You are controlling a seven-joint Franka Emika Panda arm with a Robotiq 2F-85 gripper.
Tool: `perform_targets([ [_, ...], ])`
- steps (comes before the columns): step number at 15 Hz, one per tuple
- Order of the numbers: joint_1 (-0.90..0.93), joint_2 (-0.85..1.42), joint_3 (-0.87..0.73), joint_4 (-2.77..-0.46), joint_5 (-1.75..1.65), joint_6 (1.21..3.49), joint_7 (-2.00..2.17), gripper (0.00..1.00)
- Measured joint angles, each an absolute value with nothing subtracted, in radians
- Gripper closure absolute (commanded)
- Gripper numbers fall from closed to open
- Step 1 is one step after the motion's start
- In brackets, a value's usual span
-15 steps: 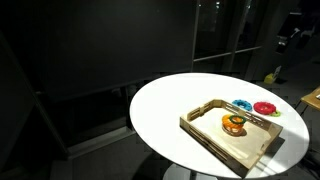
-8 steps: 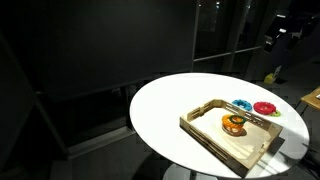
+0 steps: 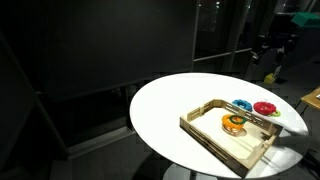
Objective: Pick up the blue ring from the table and put it in the wooden tray
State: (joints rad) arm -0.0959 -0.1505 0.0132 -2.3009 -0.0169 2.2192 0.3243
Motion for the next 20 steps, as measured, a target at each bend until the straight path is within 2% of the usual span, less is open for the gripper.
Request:
perform_targets([
  [9,-0.096,0.088,-0.061,-2.171,-0.019,2.235,0.224,0.00],
  [20,-0.095,0.112,-0.067,-2.146,-0.019,2.249,0.211,0.00],
])
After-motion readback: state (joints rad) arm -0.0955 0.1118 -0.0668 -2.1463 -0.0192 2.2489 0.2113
